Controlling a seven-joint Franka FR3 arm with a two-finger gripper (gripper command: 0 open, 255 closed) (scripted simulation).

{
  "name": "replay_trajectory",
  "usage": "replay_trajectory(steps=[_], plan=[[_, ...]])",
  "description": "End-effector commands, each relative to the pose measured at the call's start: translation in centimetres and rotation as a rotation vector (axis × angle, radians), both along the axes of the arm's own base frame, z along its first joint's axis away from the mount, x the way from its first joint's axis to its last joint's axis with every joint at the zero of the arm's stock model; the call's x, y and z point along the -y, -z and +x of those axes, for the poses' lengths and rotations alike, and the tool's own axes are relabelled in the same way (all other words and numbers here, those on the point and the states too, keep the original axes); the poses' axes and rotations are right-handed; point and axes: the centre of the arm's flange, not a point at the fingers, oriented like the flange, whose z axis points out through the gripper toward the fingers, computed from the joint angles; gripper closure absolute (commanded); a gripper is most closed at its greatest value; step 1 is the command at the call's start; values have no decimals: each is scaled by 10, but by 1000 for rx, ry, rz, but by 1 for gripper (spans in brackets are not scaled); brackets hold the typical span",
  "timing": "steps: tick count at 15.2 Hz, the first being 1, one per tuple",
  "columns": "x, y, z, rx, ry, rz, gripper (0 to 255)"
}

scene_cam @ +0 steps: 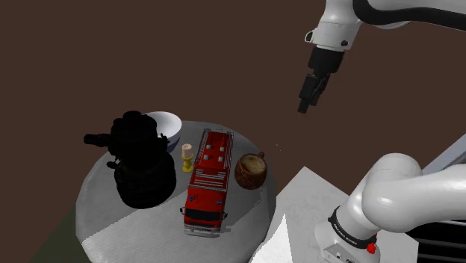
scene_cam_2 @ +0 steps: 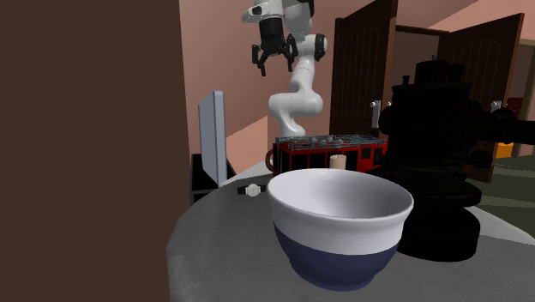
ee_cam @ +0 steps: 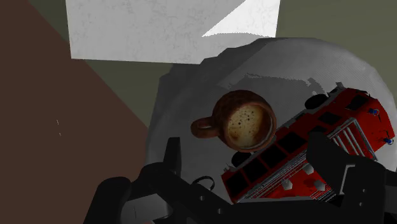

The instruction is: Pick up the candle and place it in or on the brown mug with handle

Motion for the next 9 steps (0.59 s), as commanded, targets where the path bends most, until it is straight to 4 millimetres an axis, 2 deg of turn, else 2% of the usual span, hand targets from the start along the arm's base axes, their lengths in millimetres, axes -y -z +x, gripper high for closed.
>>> replay_trajectory(steps=[1,9], plan=[[0,0,0,0,0,0,0],[-68,48,68,19,-27,-32,0]])
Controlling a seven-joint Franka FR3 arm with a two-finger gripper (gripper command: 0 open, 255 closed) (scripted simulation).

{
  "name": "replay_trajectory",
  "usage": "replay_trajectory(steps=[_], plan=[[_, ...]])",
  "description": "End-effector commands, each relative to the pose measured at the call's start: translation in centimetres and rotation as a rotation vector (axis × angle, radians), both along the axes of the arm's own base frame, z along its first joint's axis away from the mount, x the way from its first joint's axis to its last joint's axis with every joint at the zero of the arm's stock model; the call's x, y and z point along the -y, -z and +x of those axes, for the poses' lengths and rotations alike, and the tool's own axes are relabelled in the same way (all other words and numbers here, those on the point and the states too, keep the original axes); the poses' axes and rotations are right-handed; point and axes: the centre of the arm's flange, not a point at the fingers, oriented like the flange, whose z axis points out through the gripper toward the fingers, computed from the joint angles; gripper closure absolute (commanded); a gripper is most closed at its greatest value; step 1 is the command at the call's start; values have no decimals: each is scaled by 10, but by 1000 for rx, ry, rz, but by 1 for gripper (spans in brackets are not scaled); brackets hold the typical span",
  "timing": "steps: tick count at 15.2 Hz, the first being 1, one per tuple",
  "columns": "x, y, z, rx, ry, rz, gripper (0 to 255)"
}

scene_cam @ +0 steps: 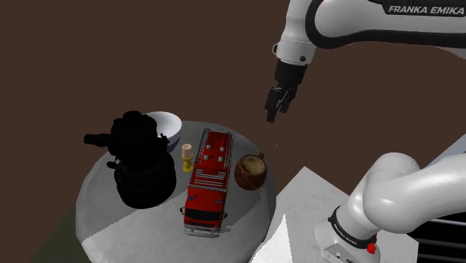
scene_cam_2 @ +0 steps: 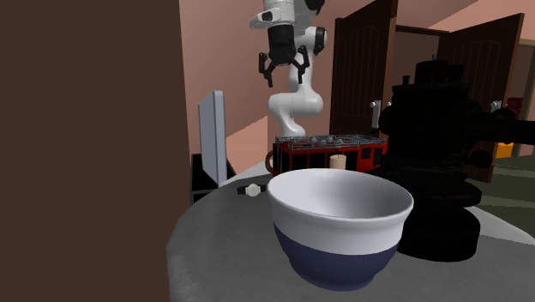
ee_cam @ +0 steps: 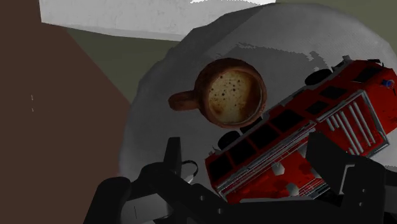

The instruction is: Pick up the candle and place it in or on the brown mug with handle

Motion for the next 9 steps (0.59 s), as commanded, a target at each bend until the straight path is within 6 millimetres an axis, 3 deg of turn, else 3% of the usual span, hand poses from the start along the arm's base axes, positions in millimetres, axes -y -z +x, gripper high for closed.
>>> replay_trajectory(steps=[1,9], plan=[[-20,11,18,6,-7,-7,0],[-88,60,85,25,-34,-39,0]])
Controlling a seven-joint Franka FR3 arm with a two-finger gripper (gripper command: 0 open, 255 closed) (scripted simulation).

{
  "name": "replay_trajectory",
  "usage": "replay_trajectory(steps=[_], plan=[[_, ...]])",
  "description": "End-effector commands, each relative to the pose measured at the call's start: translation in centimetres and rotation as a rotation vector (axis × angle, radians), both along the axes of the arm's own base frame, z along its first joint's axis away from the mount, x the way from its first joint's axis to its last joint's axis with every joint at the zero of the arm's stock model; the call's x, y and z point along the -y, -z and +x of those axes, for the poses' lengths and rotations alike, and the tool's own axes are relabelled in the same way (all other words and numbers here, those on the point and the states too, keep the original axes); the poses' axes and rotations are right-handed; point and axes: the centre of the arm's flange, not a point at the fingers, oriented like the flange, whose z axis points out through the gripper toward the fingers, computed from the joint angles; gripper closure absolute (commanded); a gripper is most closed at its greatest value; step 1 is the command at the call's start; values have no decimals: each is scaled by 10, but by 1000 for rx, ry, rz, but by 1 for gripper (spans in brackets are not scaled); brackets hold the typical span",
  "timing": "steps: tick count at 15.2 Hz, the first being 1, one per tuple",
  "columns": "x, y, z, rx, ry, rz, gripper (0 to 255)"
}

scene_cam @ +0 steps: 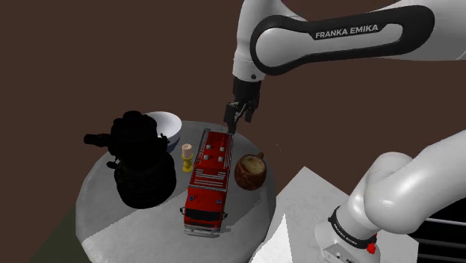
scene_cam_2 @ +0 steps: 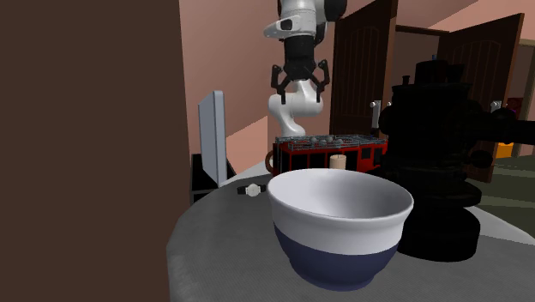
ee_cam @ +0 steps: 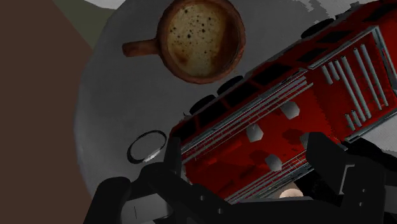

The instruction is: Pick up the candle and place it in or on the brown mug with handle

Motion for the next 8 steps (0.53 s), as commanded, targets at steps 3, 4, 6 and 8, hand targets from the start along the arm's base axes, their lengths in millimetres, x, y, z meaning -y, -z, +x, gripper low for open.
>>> replay_trajectory(steps=[3,4,6,8], plan=[[-35,25,35,11,-14,-15,0],[-44,31,43,13,-17,-19,0],[-61,43,60,18,-24,-27,0],[-78,56,76,22,-31,-35,0]])
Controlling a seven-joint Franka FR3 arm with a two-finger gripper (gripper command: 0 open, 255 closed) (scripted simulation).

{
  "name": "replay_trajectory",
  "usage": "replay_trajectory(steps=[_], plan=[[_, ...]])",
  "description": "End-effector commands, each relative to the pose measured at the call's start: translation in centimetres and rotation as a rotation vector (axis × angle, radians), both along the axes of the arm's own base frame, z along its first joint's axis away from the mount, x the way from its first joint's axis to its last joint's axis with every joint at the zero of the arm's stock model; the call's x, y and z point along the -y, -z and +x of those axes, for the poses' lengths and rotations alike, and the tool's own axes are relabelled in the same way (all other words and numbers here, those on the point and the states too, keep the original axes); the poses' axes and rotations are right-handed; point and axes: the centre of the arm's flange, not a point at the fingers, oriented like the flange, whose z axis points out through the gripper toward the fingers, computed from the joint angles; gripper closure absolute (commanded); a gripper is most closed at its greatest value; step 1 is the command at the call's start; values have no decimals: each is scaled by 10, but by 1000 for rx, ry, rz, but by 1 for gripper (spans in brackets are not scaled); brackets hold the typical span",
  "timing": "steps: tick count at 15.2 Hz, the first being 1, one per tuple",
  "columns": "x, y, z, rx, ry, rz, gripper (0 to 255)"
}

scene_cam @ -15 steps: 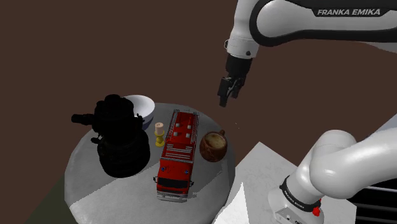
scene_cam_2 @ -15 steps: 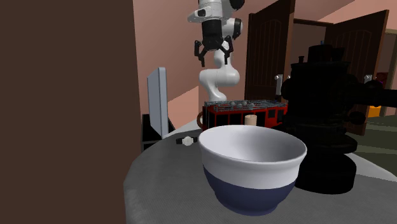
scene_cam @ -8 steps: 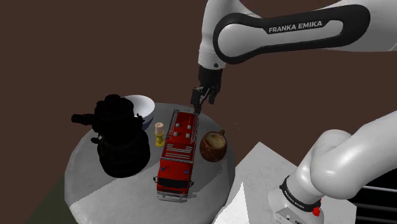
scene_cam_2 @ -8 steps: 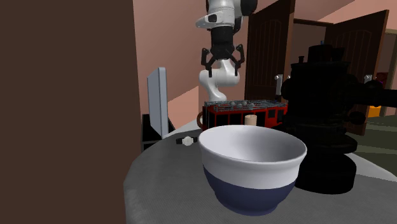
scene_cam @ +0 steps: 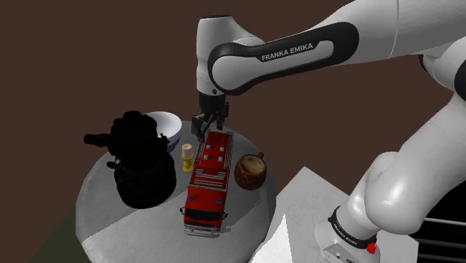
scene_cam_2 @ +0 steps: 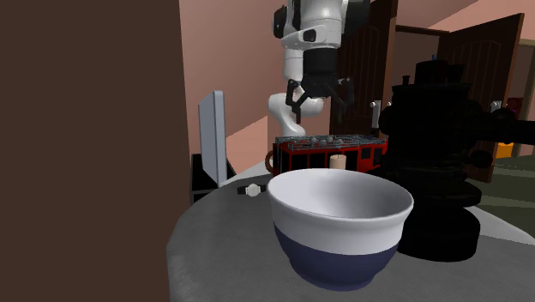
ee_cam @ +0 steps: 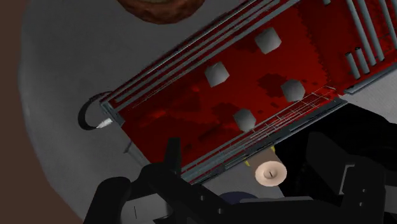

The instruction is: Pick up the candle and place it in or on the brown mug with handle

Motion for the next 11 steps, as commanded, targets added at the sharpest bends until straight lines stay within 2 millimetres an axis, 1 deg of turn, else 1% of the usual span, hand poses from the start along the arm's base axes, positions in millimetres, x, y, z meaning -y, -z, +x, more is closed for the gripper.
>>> replay_trajectory(steps=[1,6,7,11], plan=[[-18,14,20,5,-6,-7,0],[-60,46,61,17,-23,-27,0],[-63,47,63,17,-24,-28,0],[-62,69,62,17,-24,-28,0]])
